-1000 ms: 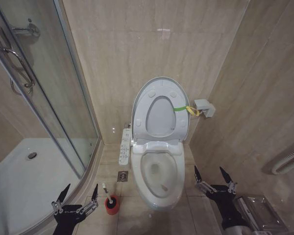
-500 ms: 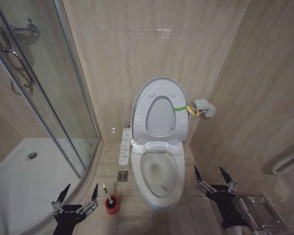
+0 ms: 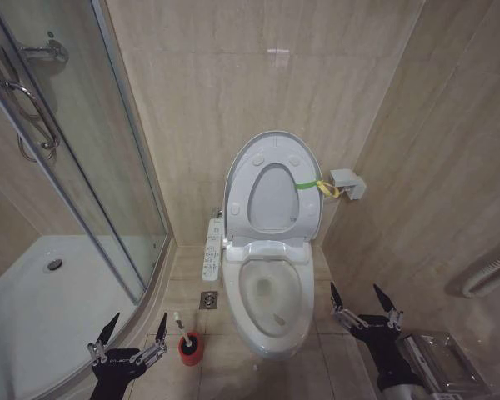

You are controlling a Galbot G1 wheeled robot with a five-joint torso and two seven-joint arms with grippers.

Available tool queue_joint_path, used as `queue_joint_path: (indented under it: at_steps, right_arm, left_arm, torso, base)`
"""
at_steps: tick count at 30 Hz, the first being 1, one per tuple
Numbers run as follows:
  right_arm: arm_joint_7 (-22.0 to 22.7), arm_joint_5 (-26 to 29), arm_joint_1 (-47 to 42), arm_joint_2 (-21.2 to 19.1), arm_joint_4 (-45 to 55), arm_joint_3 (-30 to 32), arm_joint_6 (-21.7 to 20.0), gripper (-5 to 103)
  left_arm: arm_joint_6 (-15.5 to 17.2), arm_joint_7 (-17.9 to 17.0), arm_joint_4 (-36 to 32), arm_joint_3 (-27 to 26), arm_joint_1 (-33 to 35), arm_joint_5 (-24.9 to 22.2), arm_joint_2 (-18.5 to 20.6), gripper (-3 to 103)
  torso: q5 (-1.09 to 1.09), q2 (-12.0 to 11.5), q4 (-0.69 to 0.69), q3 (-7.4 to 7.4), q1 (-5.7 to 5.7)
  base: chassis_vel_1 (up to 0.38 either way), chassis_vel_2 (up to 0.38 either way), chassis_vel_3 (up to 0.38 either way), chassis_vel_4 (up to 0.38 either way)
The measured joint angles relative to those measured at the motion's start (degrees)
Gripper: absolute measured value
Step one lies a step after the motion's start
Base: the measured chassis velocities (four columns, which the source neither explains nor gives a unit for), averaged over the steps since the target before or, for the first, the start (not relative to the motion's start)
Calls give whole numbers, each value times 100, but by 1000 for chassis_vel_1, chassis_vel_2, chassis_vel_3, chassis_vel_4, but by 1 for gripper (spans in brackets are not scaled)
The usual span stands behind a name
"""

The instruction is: Open the toilet lid, clean the toilet bowl with a toilet brush, close the toilet lid, and flush.

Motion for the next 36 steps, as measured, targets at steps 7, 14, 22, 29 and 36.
queue_joint_path:
  at_steps: [7,14,22,29,36]
  right_arm:
    - [0,0,0,0,-2,0,0,100]
    - [0,0,0,0,-2,0,0,100]
    - [0,-1,0,0,-2,0,1,100]
    - [0,-1,0,0,-2,0,1,100]
    - [0,-1,0,0,-2,0,1,100]
  left_arm:
    - [0,0,0,0,0,0,0,100]
    - [0,0,0,0,0,0,0,100]
    - [0,0,0,0,0,0,0,100]
    - [0,0,0,0,0,0,0,100]
    - [0,0,0,0,0,0,0,100]
  torso:
    - [0,0,0,0,0]
    - [0,0,0,0,0]
    - [0,0,0,0,0]
    - [0,0,0,0,0]
    - [0,0,0,0,0]
  base:
    - [0,0,0,0]
    - [0,0,0,0]
    - [0,0,0,0]
    - [0,0,0,0]
    - [0,0,0,0]
